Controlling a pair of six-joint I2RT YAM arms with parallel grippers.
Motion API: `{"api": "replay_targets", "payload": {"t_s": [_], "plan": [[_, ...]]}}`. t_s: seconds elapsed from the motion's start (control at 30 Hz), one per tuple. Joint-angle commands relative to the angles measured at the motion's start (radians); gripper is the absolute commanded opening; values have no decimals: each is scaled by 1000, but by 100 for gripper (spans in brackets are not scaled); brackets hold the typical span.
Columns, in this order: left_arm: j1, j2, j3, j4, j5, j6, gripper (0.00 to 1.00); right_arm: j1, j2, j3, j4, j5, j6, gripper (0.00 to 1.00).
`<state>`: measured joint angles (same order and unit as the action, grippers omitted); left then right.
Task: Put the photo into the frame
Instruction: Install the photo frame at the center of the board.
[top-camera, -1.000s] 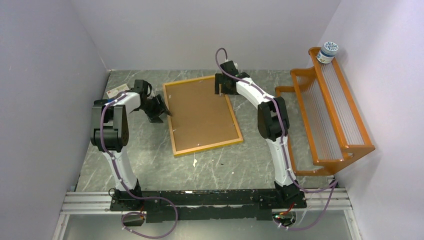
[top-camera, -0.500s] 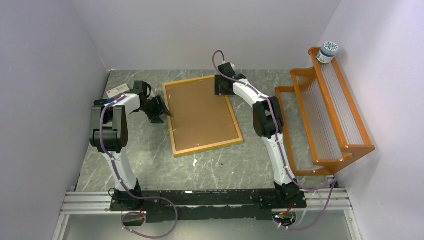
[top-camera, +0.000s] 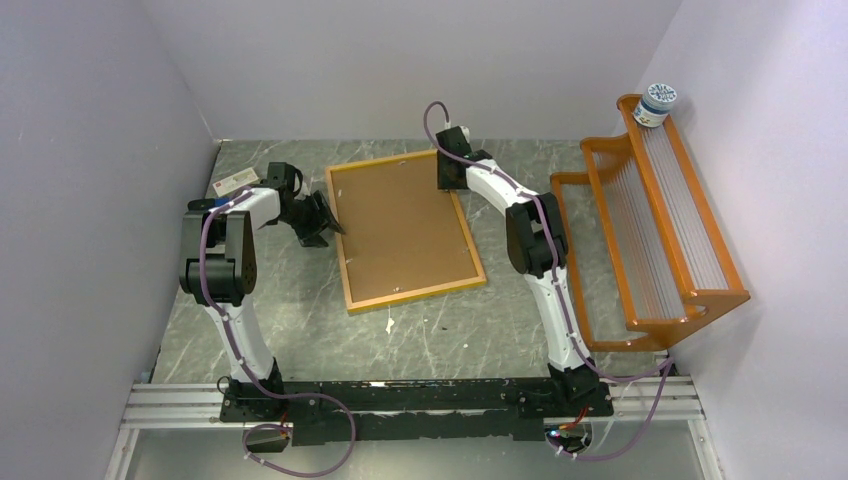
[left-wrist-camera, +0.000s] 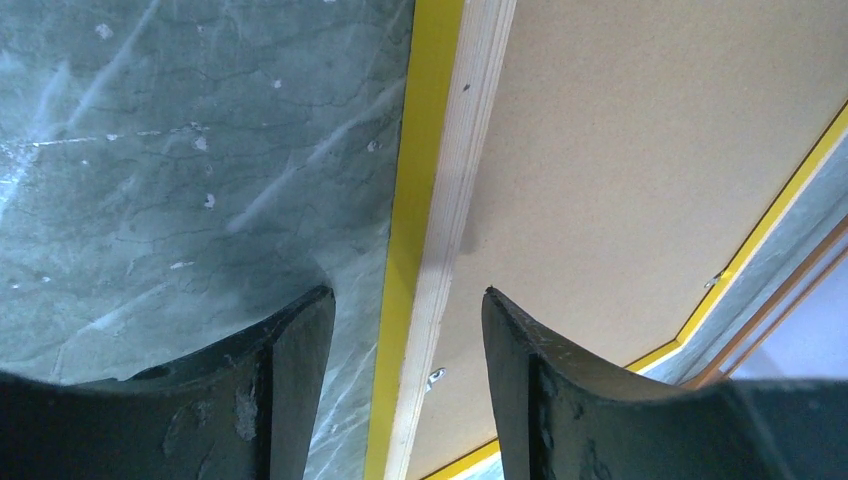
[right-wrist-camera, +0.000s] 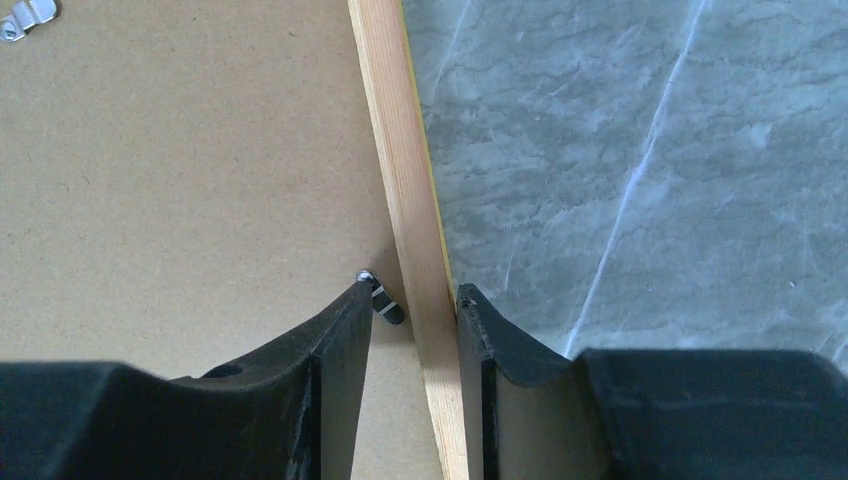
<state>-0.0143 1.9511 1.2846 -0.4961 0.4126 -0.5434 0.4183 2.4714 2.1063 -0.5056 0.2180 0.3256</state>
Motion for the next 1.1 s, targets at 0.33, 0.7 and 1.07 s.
{"api": "replay_targets", "payload": {"t_s": [0.33,0.7,1.07], "plan": [[-3,15,-14,-18,5,12,61,-6,-21,-39,-17,-29,-31,22],[2,-26,40,-52,-64,18,64,-39,-222,-153,-9,-104,72,57],[5,111,300,-92,-178,85,75,-49,-373,-372,-26,-179,143,66]]}}
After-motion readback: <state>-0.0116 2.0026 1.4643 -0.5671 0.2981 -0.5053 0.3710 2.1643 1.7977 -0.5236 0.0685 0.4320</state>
